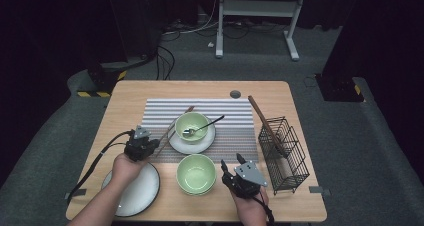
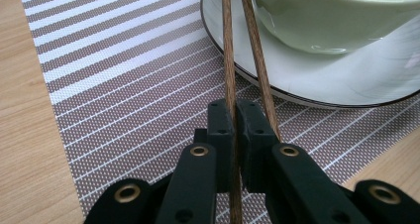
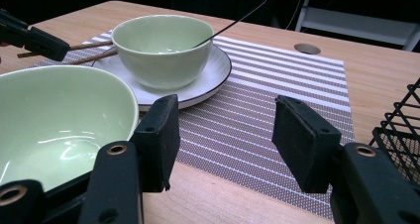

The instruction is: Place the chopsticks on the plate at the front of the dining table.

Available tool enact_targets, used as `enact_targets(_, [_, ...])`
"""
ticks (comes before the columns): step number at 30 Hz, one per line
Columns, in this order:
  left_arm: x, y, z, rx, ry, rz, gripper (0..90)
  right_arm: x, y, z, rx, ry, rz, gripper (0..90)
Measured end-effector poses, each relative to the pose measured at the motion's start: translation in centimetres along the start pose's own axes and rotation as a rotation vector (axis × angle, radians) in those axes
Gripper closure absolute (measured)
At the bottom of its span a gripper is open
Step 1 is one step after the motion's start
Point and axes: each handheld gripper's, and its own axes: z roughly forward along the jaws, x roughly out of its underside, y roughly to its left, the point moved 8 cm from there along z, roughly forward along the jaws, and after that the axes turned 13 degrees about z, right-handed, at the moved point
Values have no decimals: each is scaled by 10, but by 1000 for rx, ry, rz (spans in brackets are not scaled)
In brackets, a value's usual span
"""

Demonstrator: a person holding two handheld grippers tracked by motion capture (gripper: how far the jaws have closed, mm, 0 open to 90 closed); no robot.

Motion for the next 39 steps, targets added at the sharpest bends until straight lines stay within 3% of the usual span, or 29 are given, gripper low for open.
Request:
enact_targets(25, [4, -3, 8, 24, 35, 4, 843, 2, 3, 1, 0, 3, -14, 435])
enact_targets(39, [2, -4, 5, 30, 16, 12, 813, 3, 4, 1, -1, 4, -16, 435])
